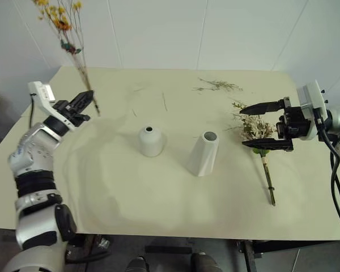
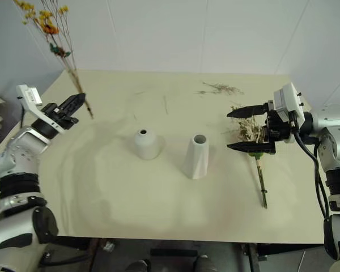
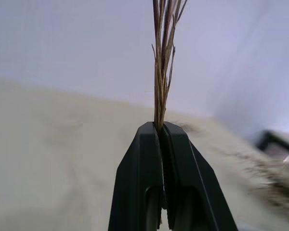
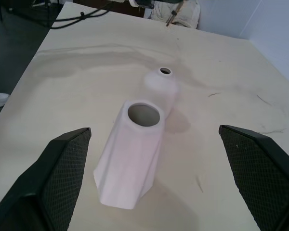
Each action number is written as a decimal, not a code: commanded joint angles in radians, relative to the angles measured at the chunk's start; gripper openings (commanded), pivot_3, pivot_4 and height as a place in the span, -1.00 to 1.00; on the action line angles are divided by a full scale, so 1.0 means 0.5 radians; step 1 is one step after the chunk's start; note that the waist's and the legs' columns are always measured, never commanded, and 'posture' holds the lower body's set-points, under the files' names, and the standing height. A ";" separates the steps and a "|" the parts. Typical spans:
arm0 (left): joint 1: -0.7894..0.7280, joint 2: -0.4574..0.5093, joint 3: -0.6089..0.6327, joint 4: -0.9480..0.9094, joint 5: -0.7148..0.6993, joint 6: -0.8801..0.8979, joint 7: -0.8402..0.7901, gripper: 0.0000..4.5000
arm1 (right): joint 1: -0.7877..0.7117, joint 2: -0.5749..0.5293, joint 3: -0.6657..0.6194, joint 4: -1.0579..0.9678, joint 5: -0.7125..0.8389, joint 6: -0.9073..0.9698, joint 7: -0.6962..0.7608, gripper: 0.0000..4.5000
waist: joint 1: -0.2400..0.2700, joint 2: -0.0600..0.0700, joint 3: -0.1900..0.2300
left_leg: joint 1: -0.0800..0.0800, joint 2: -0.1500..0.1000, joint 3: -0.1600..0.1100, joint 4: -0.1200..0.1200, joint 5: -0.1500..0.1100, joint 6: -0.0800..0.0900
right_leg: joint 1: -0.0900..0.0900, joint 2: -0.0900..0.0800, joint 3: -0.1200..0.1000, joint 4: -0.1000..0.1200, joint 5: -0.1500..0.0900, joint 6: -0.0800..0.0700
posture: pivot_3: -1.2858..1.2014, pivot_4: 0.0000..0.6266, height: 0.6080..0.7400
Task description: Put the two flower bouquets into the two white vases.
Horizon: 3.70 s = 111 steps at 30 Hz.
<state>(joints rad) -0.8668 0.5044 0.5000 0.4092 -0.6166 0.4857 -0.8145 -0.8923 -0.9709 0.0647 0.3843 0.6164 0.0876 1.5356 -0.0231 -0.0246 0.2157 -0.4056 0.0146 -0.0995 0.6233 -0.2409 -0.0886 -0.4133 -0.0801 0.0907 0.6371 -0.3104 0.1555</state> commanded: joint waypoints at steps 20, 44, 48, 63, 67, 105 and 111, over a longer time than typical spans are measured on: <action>-0.001 -0.207 -0.397 0.156 0.045 -0.488 -0.383 -0.98 | 0.221 0.005 -0.303 -0.363 0.010 0.186 0.002 1.00 | -0.010 0.001 0.000 | 0.003 0.000 0.000 0.011 -0.002 0.010 | 0.006 0.002 0.001 0.000 0.010 0.003 | 0.03 -0.52 1.00; -0.064 -0.413 -0.409 0.598 0.148 -0.926 -0.397 -0.98 | 0.404 0.046 -0.460 -0.628 0.020 0.360 -0.130 1.00 | -0.011 0.000 0.000 | 0.003 0.000 0.000 0.012 -0.002 0.011 | 0.006 0.002 0.002 0.000 0.010 0.004 | 0.03 -0.52 1.00; -0.052 -0.423 -0.421 0.642 0.172 -0.961 -0.410 -0.98 | 0.415 0.055 -0.464 -0.650 0.022 0.376 -0.147 1.00 | -0.010 0.000 0.000 | 0.003 0.000 0.000 0.012 -0.002 0.011 | 0.006 0.002 0.002 0.000 0.010 0.004 | 0.03 -0.52 1.00; -0.001 -0.432 -0.438 0.700 0.237 -1.056 -0.445 -0.98 | 0.471 0.062 -0.499 -0.716 0.041 0.416 -0.202 1.00 | -0.009 0.000 0.000 | 0.003 -0.001 0.000 0.012 -0.002 0.011 | 0.006 0.002 0.002 0.000 0.010 0.004 | 0.03 -0.52 1.00; -0.037 -0.477 -0.442 0.816 0.277 -1.167 -0.419 -0.98 | 0.493 0.072 -0.505 -0.748 0.051 0.423 -0.227 1.00 | -0.008 0.000 0.000 | 0.003 0.000 0.000 0.012 -0.002 0.011 | 0.006 0.002 0.002 0.000 0.011 0.004 | 0.03 -0.52 1.00; -0.042 -0.454 -0.412 1.084 0.386 -1.419 -0.431 -0.98 | 0.566 0.099 -0.543 -0.821 0.075 0.450 -0.297 1.00 | -0.010 0.000 -0.001 | 0.006 -0.001 0.000 0.013 -0.001 0.013 | 0.010 0.002 0.002 0.000 0.013 0.006 | 0.03 -0.52 1.00; -0.042 -0.436 -0.373 1.033 0.327 -1.344 -0.427 -0.98 | 0.553 0.116 -0.535 -0.804 0.066 0.438 -0.298 1.00 | -0.013 0.000 -0.001 | 0.006 -0.001 0.000 0.013 -0.001 0.013 | 0.010 0.002 0.002 0.000 0.014 0.006 | 0.03 -0.52 1.00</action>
<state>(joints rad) -0.9094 0.2715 0.3045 0.9188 -0.4525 -0.2046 -1.0377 -0.6101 -0.9123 -0.1636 0.0002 0.6284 0.3133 1.3903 -0.0297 -0.0244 0.2153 -0.4025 0.0142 -0.0995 0.6296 -0.2411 -0.0818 -0.4084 -0.0792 0.0916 0.6372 -0.3035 0.1583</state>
